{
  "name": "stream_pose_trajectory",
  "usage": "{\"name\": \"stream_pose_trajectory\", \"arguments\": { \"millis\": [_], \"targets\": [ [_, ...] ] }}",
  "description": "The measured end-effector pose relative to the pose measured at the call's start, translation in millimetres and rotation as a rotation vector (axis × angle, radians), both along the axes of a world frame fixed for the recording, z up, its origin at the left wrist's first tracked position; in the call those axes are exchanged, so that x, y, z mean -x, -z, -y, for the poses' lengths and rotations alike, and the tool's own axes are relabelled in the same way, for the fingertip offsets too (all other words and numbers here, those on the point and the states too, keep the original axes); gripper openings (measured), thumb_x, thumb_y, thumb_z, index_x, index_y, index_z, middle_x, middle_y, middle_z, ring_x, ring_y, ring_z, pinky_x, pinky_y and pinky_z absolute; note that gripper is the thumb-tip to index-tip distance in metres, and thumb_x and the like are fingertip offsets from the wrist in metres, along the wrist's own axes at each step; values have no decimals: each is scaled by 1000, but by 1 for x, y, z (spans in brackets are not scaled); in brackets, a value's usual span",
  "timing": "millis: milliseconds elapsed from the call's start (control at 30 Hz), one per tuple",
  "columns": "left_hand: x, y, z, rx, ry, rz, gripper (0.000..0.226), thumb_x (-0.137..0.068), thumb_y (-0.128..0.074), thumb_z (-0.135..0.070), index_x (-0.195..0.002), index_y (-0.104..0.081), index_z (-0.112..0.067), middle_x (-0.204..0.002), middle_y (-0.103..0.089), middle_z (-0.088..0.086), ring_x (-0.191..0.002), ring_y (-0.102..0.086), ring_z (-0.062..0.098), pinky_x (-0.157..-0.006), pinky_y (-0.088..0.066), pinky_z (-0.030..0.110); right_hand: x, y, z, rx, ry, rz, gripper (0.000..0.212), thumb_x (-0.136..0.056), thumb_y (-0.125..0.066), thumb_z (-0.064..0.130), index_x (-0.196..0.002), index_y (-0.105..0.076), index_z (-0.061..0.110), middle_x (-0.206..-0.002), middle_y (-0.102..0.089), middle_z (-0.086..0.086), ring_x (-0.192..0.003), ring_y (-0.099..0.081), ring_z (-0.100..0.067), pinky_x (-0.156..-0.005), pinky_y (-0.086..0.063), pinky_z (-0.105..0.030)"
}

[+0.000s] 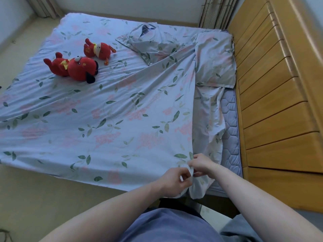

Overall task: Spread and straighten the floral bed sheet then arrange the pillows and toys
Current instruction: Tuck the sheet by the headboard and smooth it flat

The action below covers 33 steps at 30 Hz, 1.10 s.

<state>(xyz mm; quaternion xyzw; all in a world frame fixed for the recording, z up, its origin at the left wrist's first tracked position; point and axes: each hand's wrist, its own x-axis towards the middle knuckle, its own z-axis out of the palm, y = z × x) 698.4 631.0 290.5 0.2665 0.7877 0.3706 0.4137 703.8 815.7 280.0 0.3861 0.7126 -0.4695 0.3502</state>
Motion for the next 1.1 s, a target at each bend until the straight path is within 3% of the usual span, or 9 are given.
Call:
{"name": "stream_pose_trajectory", "arguments": {
  "millis": [100,200,367,500,667,833,933,1000,1100],
  "targets": [
    [3,3,8,37,53,143,30,-90,-66,-51,-101,-72,-24,-93,-74,-10,-72,-69,9,-69,-53,21,-13,8,-5,93,104,-27,22,-98,-49,14,-110,-67,17,-98,-78,-8,-86,-77,-24,-71,-65,-41],
    [25,8,16,110,44,241,28,-85,-71,-47,-98,-75,-22,-92,-77,-5,-78,-74,10,-75,-60,26,-27,18,2,181,304,-129,24,-102,-46,18,-111,-66,27,-94,-79,-3,-82,-77,-24,-65,-63,-39],
    [75,17,18,328,38,50,14,-89,-67,-39,-92,-72,-27,-90,-72,-12,-86,-68,11,-77,-57,30,-47,28,25,105,463,-172,25,-104,-41,24,-112,-64,21,-86,-69,-8,-64,-61,-21,-48,-45,-25],
    [103,28,2,425,117,-26,17,-91,-62,-35,-96,-71,-22,-98,-73,-5,-92,-68,18,-85,-59,37,-64,29,26,-71,258,-227,20,-104,-46,31,-100,-63,20,-96,-69,-4,-89,-67,-27,-72,-52,-33],
    [120,45,-41,500,255,-144,41,-90,-62,-57,-95,-70,-17,-91,-72,-1,-85,-67,17,-70,-54,31,-83,32,30,-84,135,-223,29,-102,-51,42,-115,-65,20,-111,-69,-1,-105,-64,-23,-96,-53,-44],
    [125,69,-101,508,332,-213,64,-88,-54,-72,-78,-62,-9,-86,-75,14,-71,-69,27,-77,-59,41,-94,57,42,-43,230,-219,43,-93,-64,44,-132,-62,26,-128,-66,5,-122,-60,-19,-105,-48,-35],
    [125,88,-132,544,320,-224,66,-84,-55,-74,-64,-59,-11,-67,-71,7,-59,-65,24,-70,-59,35,-105,75,50,-50,419,-266,37,-90,-55,44,-123,-65,30,-119,-67,13,-117,-61,-11,-92,-48,-22],
    [121,110,-150,565,294,-159,61,-85,-58,-69,-73,-67,-9,-74,-74,5,-64,-70,23,-69,-59,33,-120,93,52,-85,471,-282,18,-91,-50,46,-103,-62,51,-101,-65,27,-99,-60,3,-74,-42,-8],
    [123,135,-170,574,183,-23,46,-89,-61,-49,-91,-73,-5,-82,-78,4,-66,-75,18,-61,-57,28,-137,105,46,-143,452,-320,41,-101,-44,34,-76,-50,66,-78,-60,31,-75,-54,11,-61,-39,-5]
  ]
}}
